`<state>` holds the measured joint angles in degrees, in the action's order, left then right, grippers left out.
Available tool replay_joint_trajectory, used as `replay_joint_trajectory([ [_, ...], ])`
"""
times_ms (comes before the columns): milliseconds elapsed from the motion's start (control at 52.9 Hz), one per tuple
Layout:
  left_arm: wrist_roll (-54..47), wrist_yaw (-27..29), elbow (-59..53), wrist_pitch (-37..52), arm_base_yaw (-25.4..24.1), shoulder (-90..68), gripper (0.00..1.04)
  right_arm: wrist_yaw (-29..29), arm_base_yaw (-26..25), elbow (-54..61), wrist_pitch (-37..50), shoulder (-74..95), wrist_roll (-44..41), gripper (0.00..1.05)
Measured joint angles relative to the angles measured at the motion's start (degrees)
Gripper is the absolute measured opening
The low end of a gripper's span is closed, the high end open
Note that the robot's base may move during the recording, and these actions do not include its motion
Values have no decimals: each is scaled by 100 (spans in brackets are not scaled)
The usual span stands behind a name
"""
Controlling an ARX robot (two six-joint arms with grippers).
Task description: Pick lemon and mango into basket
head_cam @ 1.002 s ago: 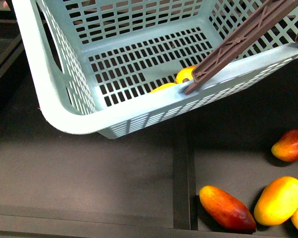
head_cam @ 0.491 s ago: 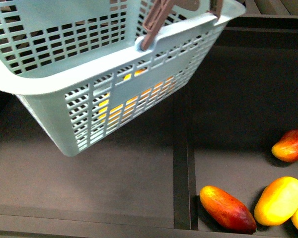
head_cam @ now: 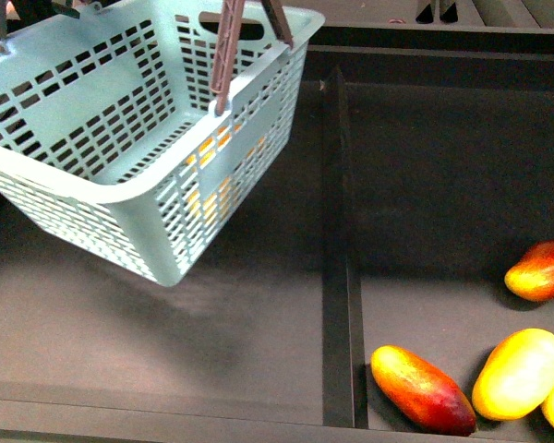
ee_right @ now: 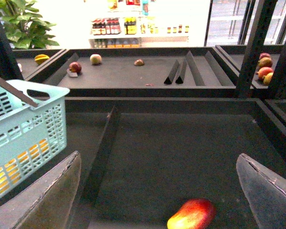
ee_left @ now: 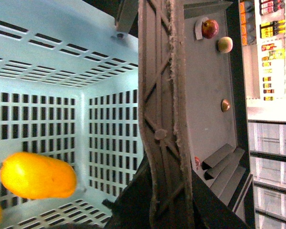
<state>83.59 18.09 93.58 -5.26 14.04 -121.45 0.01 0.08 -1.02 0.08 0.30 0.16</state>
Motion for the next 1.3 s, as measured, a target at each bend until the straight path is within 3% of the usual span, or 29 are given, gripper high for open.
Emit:
replay_joint_trajectory([
  [321,249,68,592,129,-356,-846,7,0,0,0,0,0,0,96],
  [813,671,463,15,216,-177,-774,7,0,0,0,0,0,0,96],
  [1002,1300,581,-111,-295,-90,-501,54,0,0,0,0,0,0,96],
  [1266,1735,815,-511,-1768,-4,319,97,0,0,0,0,0,0,96],
  [1304,1779,874,-616,-1851,20,450,100,0,0,0,0,0,0,96],
])
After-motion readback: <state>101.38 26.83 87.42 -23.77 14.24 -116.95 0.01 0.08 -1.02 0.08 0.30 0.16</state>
